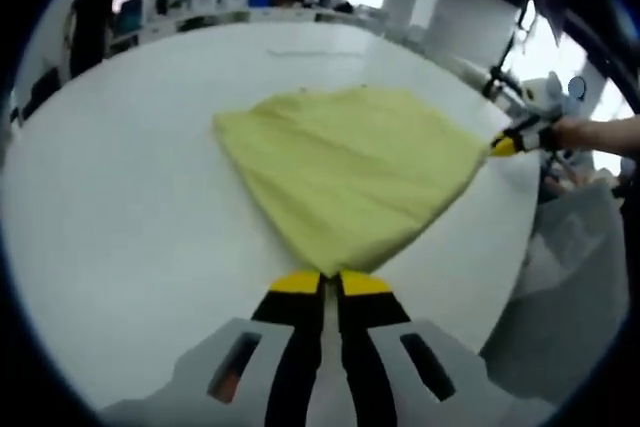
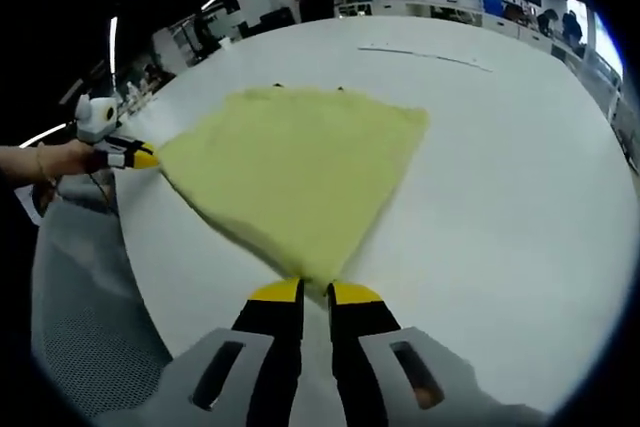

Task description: Fold the garment on the visible template until the final outline fits inside the template.

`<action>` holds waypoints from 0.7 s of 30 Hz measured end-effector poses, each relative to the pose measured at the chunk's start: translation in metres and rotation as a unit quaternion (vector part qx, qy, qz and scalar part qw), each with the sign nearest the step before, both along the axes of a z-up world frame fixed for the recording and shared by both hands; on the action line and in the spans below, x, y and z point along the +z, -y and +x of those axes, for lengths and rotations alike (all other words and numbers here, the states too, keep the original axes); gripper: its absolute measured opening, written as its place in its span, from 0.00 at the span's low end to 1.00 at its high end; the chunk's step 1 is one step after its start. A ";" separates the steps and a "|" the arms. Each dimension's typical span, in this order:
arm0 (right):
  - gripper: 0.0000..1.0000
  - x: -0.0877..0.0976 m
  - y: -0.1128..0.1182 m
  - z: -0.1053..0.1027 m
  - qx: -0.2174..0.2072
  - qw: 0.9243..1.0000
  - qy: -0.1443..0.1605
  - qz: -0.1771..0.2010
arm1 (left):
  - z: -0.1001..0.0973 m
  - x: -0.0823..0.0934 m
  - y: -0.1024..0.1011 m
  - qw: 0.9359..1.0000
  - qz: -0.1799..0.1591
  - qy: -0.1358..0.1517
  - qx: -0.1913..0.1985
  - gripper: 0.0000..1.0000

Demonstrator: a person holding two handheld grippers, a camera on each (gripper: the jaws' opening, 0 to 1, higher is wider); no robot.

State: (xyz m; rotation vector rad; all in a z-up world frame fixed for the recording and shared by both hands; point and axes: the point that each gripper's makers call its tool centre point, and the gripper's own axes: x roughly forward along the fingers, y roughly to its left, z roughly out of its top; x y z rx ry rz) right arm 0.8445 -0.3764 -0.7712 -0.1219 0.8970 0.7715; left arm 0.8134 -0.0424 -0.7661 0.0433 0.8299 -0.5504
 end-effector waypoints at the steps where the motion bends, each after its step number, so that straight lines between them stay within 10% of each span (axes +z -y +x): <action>1: 0.04 0.000 0.001 0.001 0.000 1.000 0.004 -0.003 | 0.000 0.000 0.001 1.000 0.003 0.000 -0.005 0.00; 12: 0.02 0.000 0.004 0.003 0.038 0.999 0.025 -0.025 | 0.002 0.005 -0.032 0.996 0.070 0.004 -0.055 0.00; 21: 0.02 -0.002 0.005 -0.001 0.055 0.998 0.027 -0.032 | -0.006 0.011 -0.024 0.999 0.012 0.002 -0.043 0.00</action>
